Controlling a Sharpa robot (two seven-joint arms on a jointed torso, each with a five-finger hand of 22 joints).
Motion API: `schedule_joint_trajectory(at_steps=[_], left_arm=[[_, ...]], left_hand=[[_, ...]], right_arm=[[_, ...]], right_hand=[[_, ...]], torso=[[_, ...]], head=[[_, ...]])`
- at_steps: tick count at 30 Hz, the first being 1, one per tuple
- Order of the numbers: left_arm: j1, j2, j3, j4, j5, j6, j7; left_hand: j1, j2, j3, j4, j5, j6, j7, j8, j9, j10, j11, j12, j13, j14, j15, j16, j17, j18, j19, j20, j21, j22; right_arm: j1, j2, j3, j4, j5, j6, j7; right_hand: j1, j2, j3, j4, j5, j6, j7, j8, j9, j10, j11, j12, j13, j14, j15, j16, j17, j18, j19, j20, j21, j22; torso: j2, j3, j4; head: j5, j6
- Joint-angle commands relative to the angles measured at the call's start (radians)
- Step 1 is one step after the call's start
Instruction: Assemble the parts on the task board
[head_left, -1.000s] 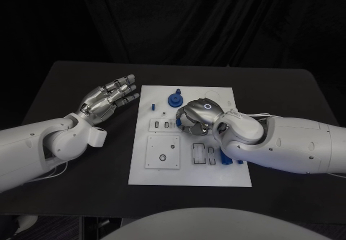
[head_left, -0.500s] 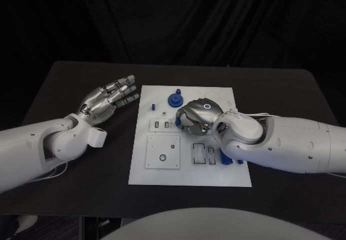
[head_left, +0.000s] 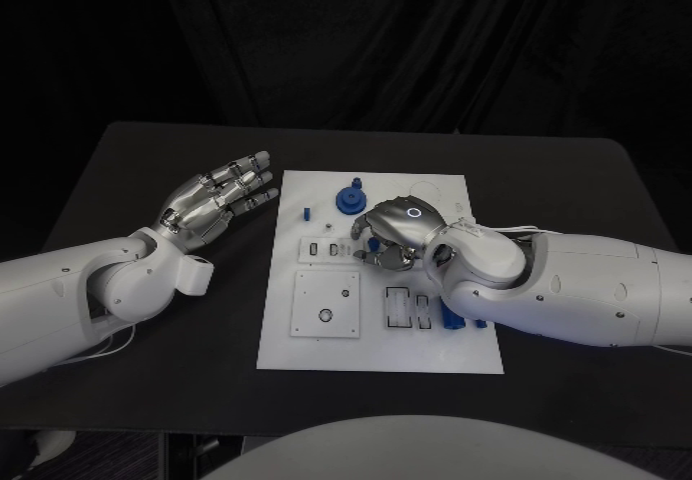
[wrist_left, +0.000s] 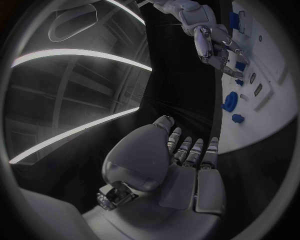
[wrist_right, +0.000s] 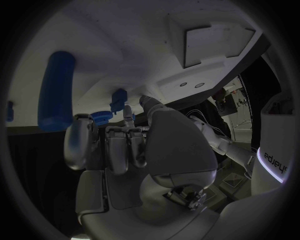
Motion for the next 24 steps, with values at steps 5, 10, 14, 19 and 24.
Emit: schedule_joint_trajectory(at_steps=[5,10,14,19,24], left_arm=[[-0.002,0.000,0.001,0.003,0.000,0.011,0.009],[-0.002,0.000,0.001,0.004,0.000,0.011,0.008],[-0.002,0.000,0.001,0.004,0.000,0.012,0.008],[-0.002,-0.002,0.001,0.007,0.000,0.012,0.011],[-0.002,-0.006,0.001,0.010,0.000,0.010,0.012]], left_hand=[[-0.010,0.000,0.008,-0.002,0.000,-0.003,0.001,-0.005,-0.001,-0.005,-0.004,-0.006,-0.001,-0.006,0.002,-0.001,0.000,-0.020,-0.001,-0.001,-0.003,-0.001],[-0.010,0.000,0.008,-0.002,0.000,-0.003,0.001,-0.005,-0.001,-0.005,-0.004,-0.006,-0.001,-0.006,0.002,-0.001,0.000,-0.020,-0.001,-0.001,-0.003,-0.001],[-0.010,0.001,0.009,-0.001,0.000,-0.003,0.001,-0.005,-0.001,-0.005,-0.004,-0.005,-0.001,-0.006,0.002,-0.001,0.000,-0.020,-0.001,-0.001,-0.003,-0.001],[-0.010,0.001,0.009,-0.001,0.000,-0.003,0.001,-0.005,-0.001,-0.005,-0.004,-0.005,-0.001,-0.006,0.002,-0.001,0.000,-0.020,-0.001,-0.001,-0.003,-0.001],[-0.011,0.001,0.010,-0.001,0.001,-0.001,0.002,-0.005,-0.001,-0.005,-0.004,-0.004,-0.001,-0.005,0.002,-0.001,0.000,-0.020,-0.001,-0.001,-0.003,-0.001]], right_arm=[[-0.003,0.000,-0.001,0.001,-0.008,-0.006,-0.012],[-0.003,0.000,-0.001,0.001,-0.008,-0.013,-0.007],[-0.003,-0.003,0.000,0.004,-0.008,-0.033,0.003],[-0.001,-0.025,0.005,0.028,-0.008,-0.066,0.014],[0.030,-0.060,0.010,0.070,-0.008,-0.052,0.001]], right_hand=[[0.010,0.020,-0.001,-0.012,0.028,0.042,-0.005,0.025,0.014,0.106,0.005,0.003,0.263,0.107,0.006,0.003,0.263,0.006,-0.004,0.004,-0.007,0.183],[0.015,0.024,0.000,-0.017,0.045,0.064,-0.010,0.041,0.025,0.106,0.004,0.003,0.263,0.107,0.006,0.003,0.263,0.006,-0.003,0.003,-0.006,0.184],[0.017,0.026,0.000,-0.021,0.063,0.067,-0.012,0.047,0.034,0.106,0.001,0.003,0.263,0.107,0.003,0.003,0.263,0.006,-0.003,0.001,-0.006,0.184],[0.007,0.019,-0.005,-0.014,0.033,-0.022,-0.004,-0.011,0.010,0.106,0.000,0.003,0.263,0.107,0.002,0.003,0.263,0.006,-0.003,0.000,-0.007,0.184],[0.007,0.017,-0.005,-0.012,0.027,-0.032,-0.004,-0.027,0.001,0.106,-0.001,0.003,0.263,0.107,0.001,0.003,0.263,0.000,0.010,-0.001,0.021,0.192]], torso=[[0.000,0.0003,0.0001],[0.000,0.0001,-0.0004],[0.000,0.0003,-0.0002],[0.000,0.0001,-0.0005],[0.000,0.0001,-0.0002]], head=[[0.000,0.000],[0.002,0.000],[0.003,0.000],[0.007,0.000],[0.010,0.000]])
